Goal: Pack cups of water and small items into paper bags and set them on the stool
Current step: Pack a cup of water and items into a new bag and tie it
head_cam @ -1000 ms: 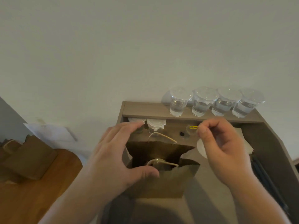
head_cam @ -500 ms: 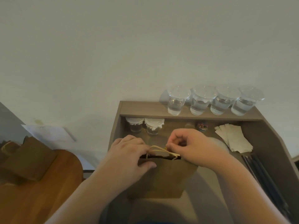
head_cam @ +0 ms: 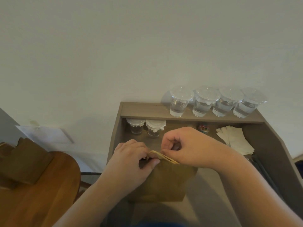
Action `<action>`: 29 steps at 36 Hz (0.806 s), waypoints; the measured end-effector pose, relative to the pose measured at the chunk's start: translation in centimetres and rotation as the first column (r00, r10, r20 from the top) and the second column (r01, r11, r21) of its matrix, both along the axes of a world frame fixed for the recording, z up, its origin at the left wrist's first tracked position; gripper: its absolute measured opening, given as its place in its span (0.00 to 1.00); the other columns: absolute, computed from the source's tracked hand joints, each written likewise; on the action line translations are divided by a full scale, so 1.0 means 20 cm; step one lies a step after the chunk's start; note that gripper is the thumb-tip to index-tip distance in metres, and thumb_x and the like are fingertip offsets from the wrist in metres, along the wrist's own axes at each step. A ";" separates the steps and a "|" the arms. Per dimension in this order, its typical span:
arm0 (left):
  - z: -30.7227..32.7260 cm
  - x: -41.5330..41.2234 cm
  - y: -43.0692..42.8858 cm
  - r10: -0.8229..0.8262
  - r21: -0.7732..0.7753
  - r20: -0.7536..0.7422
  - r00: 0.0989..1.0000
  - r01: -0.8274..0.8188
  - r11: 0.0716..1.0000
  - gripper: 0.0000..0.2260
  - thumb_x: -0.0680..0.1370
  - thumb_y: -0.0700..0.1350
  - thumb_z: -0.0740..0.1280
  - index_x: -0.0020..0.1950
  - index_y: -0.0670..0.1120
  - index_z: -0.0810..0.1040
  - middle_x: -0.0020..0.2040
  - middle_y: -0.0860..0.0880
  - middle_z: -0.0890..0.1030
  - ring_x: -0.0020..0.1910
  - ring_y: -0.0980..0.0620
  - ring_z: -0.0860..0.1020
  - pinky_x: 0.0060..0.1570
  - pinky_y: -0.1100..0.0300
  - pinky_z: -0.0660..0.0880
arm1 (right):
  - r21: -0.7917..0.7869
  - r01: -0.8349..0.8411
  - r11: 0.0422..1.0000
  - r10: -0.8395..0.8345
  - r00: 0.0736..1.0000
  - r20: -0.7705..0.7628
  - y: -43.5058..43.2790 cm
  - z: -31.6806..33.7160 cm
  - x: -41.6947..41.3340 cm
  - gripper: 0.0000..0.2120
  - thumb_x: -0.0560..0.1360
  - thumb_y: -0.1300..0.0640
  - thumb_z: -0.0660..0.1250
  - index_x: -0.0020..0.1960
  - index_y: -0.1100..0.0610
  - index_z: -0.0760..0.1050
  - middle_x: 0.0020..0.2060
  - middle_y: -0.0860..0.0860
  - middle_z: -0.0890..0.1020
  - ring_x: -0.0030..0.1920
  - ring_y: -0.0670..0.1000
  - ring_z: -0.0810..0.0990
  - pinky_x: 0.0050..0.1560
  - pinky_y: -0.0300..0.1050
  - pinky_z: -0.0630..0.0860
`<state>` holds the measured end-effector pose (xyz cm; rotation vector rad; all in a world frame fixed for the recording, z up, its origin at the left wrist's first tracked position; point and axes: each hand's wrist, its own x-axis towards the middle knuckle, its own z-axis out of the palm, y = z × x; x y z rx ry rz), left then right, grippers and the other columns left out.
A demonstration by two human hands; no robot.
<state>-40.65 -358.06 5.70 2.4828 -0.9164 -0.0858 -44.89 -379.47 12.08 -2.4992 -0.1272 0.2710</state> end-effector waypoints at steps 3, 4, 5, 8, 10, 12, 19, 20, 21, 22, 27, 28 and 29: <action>-0.02 0.01 0.00 0.005 -0.040 0.020 1.000 -0.004 0.999 0.19 0.77 0.68 0.59 0.48 0.60 0.84 0.43 0.67 0.78 0.50 0.62 0.73 0.59 0.58 0.74 | -0.039 0.017 0.999 -0.015 0.999 0.052 0.01 0.00 0.00 0.05 0.76 0.50 0.74 0.42 0.47 0.82 0.40 0.42 0.85 0.42 0.41 0.82 0.45 0.39 0.80; -0.02 0.01 0.00 0.008 -0.057 0.024 1.000 -0.006 0.998 0.18 0.77 0.68 0.60 0.47 0.60 0.84 0.42 0.66 0.78 0.49 0.62 0.74 0.58 0.58 0.75 | -0.049 0.007 0.999 -0.005 0.999 0.040 0.01 0.00 0.00 0.05 0.76 0.50 0.73 0.42 0.46 0.81 0.40 0.41 0.85 0.42 0.41 0.82 0.46 0.40 0.80; -0.02 0.01 0.00 0.010 -0.070 0.021 1.000 -0.009 0.997 0.18 0.77 0.68 0.60 0.46 0.59 0.84 0.42 0.66 0.79 0.49 0.62 0.74 0.58 0.57 0.75 | -0.057 -0.007 0.998 0.009 1.000 0.023 0.02 0.00 0.00 0.05 0.76 0.50 0.73 0.41 0.46 0.81 0.40 0.41 0.84 0.42 0.41 0.82 0.46 0.40 0.81; -0.02 0.01 -0.01 0.007 -0.093 0.015 1.000 -0.006 0.996 0.20 0.77 0.68 0.59 0.44 0.58 0.85 0.40 0.65 0.79 0.48 0.60 0.75 0.57 0.55 0.75 | -0.061 -0.033 0.998 0.033 0.999 -0.003 0.03 -0.01 0.00 0.04 0.76 0.50 0.72 0.42 0.46 0.81 0.40 0.41 0.84 0.43 0.40 0.82 0.47 0.40 0.81; -0.02 0.01 -0.01 0.005 -0.089 0.016 1.000 -0.004 0.996 0.21 0.76 0.69 0.57 0.44 0.58 0.85 0.41 0.64 0.79 0.48 0.60 0.75 0.57 0.55 0.75 | -0.056 -0.037 0.998 0.037 0.999 -0.006 0.04 -0.01 0.00 0.04 0.76 0.51 0.72 0.43 0.47 0.82 0.39 0.40 0.84 0.43 0.40 0.82 0.48 0.41 0.81; -0.02 0.01 0.00 0.006 -0.085 0.012 1.000 -0.005 0.996 0.22 0.76 0.69 0.56 0.45 0.58 0.85 0.42 0.64 0.79 0.50 0.61 0.75 0.58 0.56 0.74 | -0.065 -0.042 0.997 0.042 0.999 -0.002 0.04 -0.01 0.00 0.04 0.77 0.51 0.72 0.43 0.47 0.82 0.39 0.40 0.84 0.44 0.41 0.83 0.48 0.41 0.80; -0.02 0.01 0.00 0.002 -0.095 -0.009 1.000 -0.003 0.995 0.21 0.76 0.69 0.57 0.45 0.59 0.84 0.42 0.64 0.79 0.50 0.60 0.75 0.59 0.56 0.74 | -0.130 -0.062 0.989 0.064 0.998 0.009 0.07 0.00 0.01 0.04 0.78 0.50 0.70 0.44 0.48 0.80 0.39 0.41 0.84 0.45 0.41 0.81 0.46 0.37 0.77; -0.02 0.01 0.00 -0.002 -0.092 -0.010 1.000 0.001 0.996 0.19 0.76 0.68 0.58 0.46 0.59 0.84 0.42 0.64 0.79 0.50 0.60 0.75 0.60 0.56 0.74 | -0.156 -0.064 0.986 0.066 0.998 0.011 0.07 0.00 0.01 0.04 0.78 0.50 0.70 0.45 0.47 0.80 0.39 0.41 0.83 0.45 0.41 0.81 0.46 0.38 0.78; -0.02 0.01 0.00 -0.004 -0.088 -0.010 1.000 0.003 0.996 0.18 0.76 0.68 0.60 0.47 0.60 0.84 0.42 0.65 0.79 0.51 0.60 0.75 0.60 0.56 0.73 | -0.182 -0.064 0.981 0.068 0.998 0.015 0.08 0.00 0.01 0.04 0.78 0.50 0.69 0.45 0.47 0.80 0.40 0.41 0.83 0.45 0.40 0.81 0.47 0.39 0.79; -0.02 0.01 0.00 -0.006 -0.087 -0.010 1.000 0.005 0.996 0.16 0.77 0.67 0.62 0.47 0.60 0.84 0.43 0.65 0.80 0.51 0.60 0.75 0.61 0.56 0.73 | -0.205 -0.065 0.977 0.070 0.997 0.018 0.08 0.00 0.01 0.03 0.78 0.50 0.69 0.45 0.46 0.79 0.40 0.41 0.83 0.45 0.40 0.81 0.47 0.41 0.80; -0.01 0.02 0.00 -0.024 -0.074 -0.022 0.999 0.022 0.997 0.13 0.78 0.64 0.65 0.51 0.60 0.85 0.46 0.64 0.80 0.53 0.61 0.73 0.62 0.58 0.71 | -0.277 -0.076 0.958 0.089 0.995 0.037 0.10 -0.01 0.00 0.04 0.78 0.48 0.68 0.44 0.45 0.77 0.40 0.40 0.83 0.43 0.40 0.81 0.46 0.46 0.82; -0.01 0.03 0.00 -0.023 -0.073 -0.023 0.999 0.022 0.997 0.12 0.79 0.63 0.65 0.51 0.59 0.85 0.46 0.64 0.80 0.53 0.61 0.73 0.63 0.58 0.71 | -0.282 -0.064 0.957 0.079 0.996 0.043 0.10 -0.01 0.00 0.04 0.78 0.48 0.68 0.44 0.44 0.77 0.40 0.40 0.83 0.44 0.40 0.81 0.45 0.46 0.81; 0.00 0.03 0.00 -0.022 -0.072 -0.025 0.999 0.020 0.997 0.12 0.79 0.63 0.65 0.52 0.59 0.85 0.47 0.64 0.80 0.53 0.61 0.73 0.63 0.58 0.71 | -0.283 -0.048 0.958 0.063 0.997 0.046 0.09 -0.01 -0.01 0.05 0.78 0.47 0.68 0.44 0.43 0.76 0.40 0.40 0.82 0.44 0.40 0.81 0.45 0.44 0.81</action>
